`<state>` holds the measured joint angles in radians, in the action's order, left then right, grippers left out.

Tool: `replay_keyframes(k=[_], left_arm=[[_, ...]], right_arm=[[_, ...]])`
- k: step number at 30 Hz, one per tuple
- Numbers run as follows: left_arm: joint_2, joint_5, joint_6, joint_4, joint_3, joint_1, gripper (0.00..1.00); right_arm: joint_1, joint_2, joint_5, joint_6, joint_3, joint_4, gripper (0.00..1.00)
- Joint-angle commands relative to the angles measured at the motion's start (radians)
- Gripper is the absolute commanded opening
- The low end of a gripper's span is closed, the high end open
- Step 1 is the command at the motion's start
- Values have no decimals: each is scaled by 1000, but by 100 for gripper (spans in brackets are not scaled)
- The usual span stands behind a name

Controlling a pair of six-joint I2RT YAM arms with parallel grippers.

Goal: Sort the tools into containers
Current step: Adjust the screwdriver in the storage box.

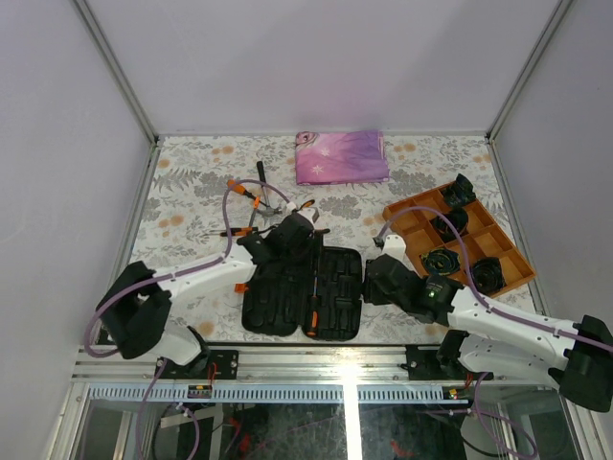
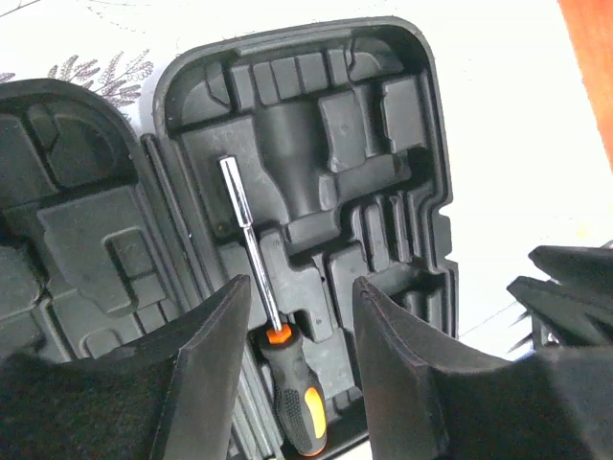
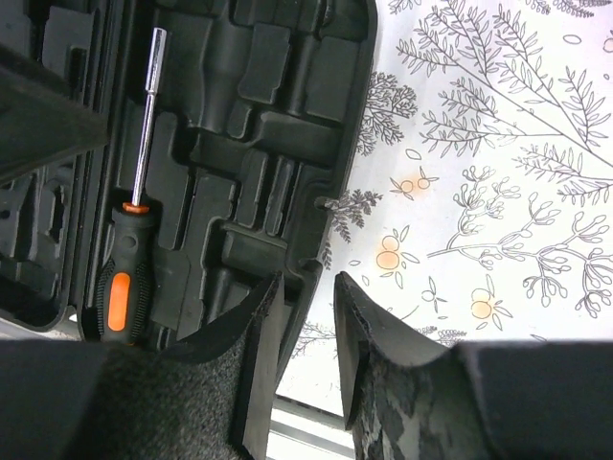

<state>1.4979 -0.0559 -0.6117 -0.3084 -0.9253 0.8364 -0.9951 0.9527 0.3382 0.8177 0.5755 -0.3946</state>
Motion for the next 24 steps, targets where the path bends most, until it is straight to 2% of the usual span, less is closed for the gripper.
replay_keyframes(k=[1, 7, 10, 13, 18, 24], left_arm=[[-94, 2, -4, -40, 58, 3, 46], [-168, 15, -49, -56, 137, 16, 38], [-194, 27, -101, -56, 170, 59, 35], [-206, 63, -159, -64, 194, 117, 35], [-182, 114, -230, -70, 202, 187, 34], [-98, 201, -271, -141, 151, 253, 24]], right_arm=[[19, 37, 26, -50, 77, 13, 34], [76, 100, -77, -8, 104, 121, 27], [137, 137, -166, 49, 94, 211, 25], [161, 192, -192, 95, 113, 257, 24], [168, 249, -196, 103, 152, 279, 25], [172, 278, -223, 115, 154, 300, 25]])
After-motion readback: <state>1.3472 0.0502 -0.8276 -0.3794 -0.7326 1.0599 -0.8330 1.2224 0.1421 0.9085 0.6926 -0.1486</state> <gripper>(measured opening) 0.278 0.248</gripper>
